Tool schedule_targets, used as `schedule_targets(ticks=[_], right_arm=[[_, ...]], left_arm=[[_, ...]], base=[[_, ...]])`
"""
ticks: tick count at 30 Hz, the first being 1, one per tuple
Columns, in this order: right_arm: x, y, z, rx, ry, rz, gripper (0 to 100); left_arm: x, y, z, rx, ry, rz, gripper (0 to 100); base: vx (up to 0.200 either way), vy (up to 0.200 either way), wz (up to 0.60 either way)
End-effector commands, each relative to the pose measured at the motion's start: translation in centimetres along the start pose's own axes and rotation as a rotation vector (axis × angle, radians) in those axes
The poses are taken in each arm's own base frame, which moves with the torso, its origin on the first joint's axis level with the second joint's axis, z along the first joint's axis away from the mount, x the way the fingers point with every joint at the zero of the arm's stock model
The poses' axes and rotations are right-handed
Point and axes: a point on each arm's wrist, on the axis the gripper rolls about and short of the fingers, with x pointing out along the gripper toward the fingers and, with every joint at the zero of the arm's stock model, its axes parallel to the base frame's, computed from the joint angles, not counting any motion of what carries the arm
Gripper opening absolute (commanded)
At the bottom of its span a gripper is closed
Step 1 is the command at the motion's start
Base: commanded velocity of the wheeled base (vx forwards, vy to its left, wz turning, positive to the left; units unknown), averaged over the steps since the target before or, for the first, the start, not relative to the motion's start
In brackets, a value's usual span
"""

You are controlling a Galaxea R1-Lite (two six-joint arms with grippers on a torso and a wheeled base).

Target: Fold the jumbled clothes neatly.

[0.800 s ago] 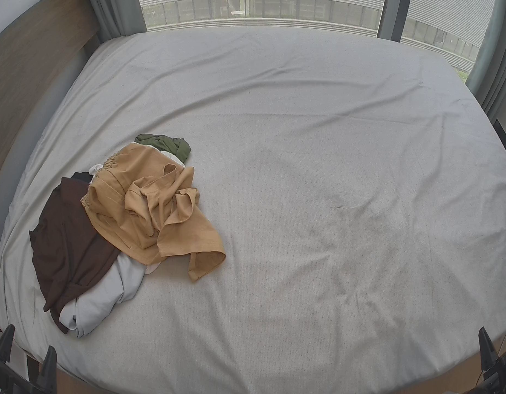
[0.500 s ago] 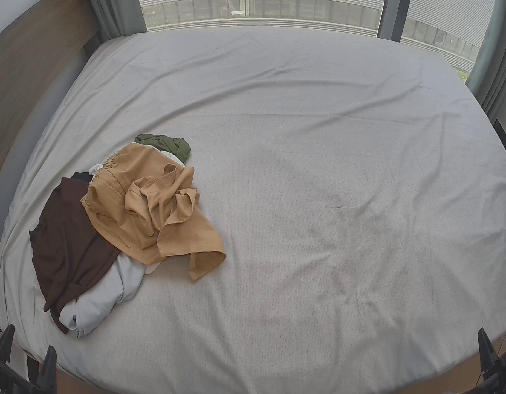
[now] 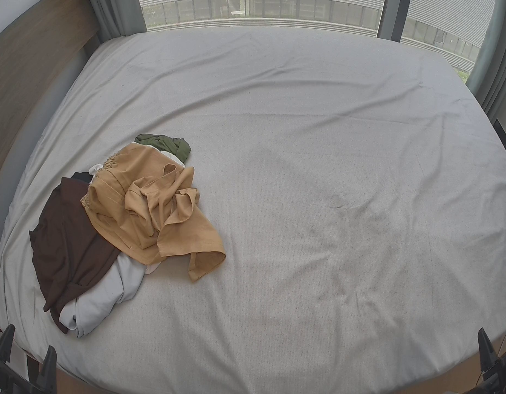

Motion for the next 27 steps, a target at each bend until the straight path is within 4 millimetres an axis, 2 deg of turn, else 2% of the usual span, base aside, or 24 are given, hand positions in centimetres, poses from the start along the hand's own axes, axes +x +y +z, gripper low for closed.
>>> schedule_targets(ticks=[1,6,8,9,10,11,13,16,20,21,24,27], right_arm=[[0.0,0.0,-0.5,-0.003,0.005,-0.001,100],[0.0,0.0,-0.5,-0.003,-0.001,0.001,100],[-0.2,0.0,0.6,-0.015,-0.066,0.0,100],[-0.7,-0.1,4.6,-0.017,-0.198,-0.001,100],[-0.4,-0.2,6.7,-0.017,-0.218,0.001,100],[0.7,-0.3,8.5,-0.01,-0.175,0.016,100],[1.8,-0.3,8.4,-0.005,-0.112,0.053,100],[2.9,-0.2,7.1,0.03,-0.006,0.119,100],[4.1,0.0,7.0,0.112,0.074,0.195,100],[5.1,0.3,7.9,0.186,0.123,0.286,100],[6.0,0.5,8.9,0.21,0.146,0.322,100],[8.9,1.3,10.4,0.256,0.23,0.409,100]], left_arm=[[0.0,0.0,-0.5,0.0,0.001,0.0,100],[0.0,0.0,-0.5,0.0,0.001,0.0,100],[0.0,0.0,-0.5,0.0,0.001,0.0,100],[0.0,0.0,-0.5,-0.001,0.001,0.0,100],[0.0,0.0,-0.5,0.0,0.001,0.0,100],[0.0,0.0,-0.5,0.0,0.001,0.0,100],[0.0,0.0,-0.5,0.0,0.001,0.002,100],[0.0,0.0,-0.5,0.002,0.001,0.0,100],[0.0,0.0,-0.5,0.002,0.001,0.0,100],[0.0,0.0,-0.5,0.003,0.001,0.0,100],[0.0,0.0,-0.5,0.003,0.001,0.0,100],[0.0,0.0,-0.5,0.003,0.001,0.0,100]], base=[[0.0,0.0,0.0],[0.0,0.0,0.0],[0.0,0.0,0.0],[0.0,0.0,0.0],[0.0,0.0,0.0],[0.0,0.0,0.0],[0.0,0.0,0.0],[0.0,0.0,0.0],[0.0,0.0,0.0],[0.0,0.0,0.0],[0.0,0.0,0.0],[0.0,0.0,0.0]])
